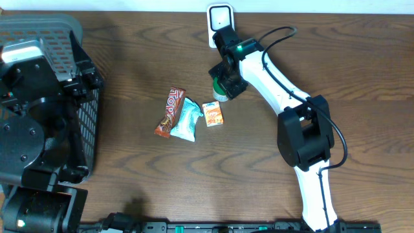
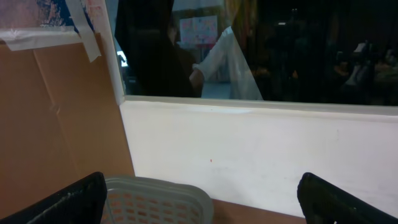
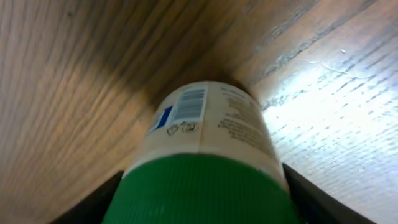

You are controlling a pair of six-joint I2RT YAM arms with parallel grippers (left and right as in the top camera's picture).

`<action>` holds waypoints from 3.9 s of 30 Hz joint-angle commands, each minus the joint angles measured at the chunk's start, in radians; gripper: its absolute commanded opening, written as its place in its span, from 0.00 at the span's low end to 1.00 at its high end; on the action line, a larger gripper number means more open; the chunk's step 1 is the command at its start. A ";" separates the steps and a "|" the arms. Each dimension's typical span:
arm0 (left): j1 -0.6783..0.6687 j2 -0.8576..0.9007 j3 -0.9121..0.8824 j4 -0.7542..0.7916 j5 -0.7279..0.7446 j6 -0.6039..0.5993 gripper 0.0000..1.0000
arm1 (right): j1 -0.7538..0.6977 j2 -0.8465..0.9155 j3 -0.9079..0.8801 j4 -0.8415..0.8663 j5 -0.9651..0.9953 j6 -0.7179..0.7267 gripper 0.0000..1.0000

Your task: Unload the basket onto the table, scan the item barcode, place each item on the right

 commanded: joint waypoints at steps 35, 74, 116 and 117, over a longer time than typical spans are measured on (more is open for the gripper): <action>0.003 -0.002 -0.006 0.003 -0.013 0.009 0.98 | -0.057 -0.043 0.355 -0.678 0.055 -0.255 0.99; 0.003 -0.002 -0.006 0.003 -0.013 0.009 0.98 | -0.053 -0.046 -0.044 -0.240 0.066 -0.154 0.49; 0.003 -0.002 -0.006 0.003 -0.013 0.008 0.98 | -0.053 -0.080 0.215 -0.515 0.066 -0.061 0.99; 0.003 -0.002 -0.006 0.003 -0.013 0.008 0.98 | -0.051 -0.080 0.204 -0.494 0.067 -0.017 0.99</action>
